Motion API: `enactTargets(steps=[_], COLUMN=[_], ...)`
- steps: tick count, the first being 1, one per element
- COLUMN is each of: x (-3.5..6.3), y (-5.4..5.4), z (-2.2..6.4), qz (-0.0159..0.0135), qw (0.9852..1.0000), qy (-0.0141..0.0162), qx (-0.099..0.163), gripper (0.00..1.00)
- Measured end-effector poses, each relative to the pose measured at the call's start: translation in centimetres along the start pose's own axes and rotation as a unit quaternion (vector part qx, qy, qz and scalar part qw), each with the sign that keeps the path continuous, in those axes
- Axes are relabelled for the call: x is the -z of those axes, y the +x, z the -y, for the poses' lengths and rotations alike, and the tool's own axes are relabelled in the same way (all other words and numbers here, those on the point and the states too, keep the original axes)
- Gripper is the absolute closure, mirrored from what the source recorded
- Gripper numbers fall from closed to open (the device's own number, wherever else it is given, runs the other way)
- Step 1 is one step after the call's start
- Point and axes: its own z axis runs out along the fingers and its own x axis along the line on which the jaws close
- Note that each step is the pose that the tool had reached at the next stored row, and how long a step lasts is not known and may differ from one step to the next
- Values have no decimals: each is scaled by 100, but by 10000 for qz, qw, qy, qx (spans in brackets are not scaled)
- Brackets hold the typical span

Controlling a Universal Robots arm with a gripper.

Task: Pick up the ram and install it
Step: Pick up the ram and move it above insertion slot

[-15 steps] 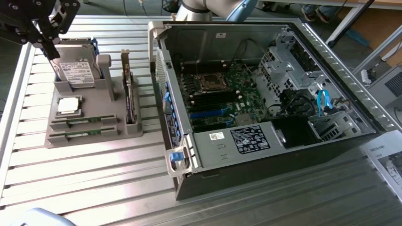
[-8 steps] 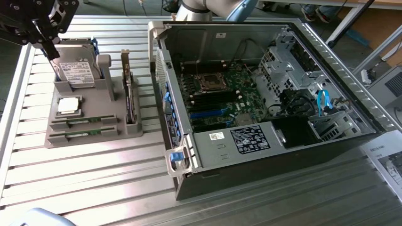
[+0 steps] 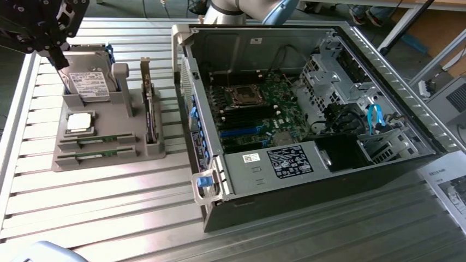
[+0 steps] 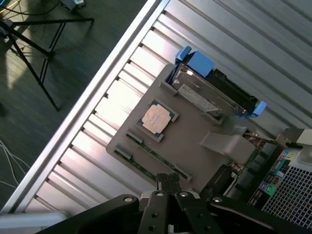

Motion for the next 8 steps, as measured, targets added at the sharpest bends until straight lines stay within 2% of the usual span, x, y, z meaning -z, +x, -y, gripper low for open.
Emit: enactTargets(steps=[5,8], x=[0,0], y=[0,0], z=[0,0], qz=[-15,-26], qw=[9994,9982], qy=[-8,-13], qx=[341,606], gripper=[90,90])
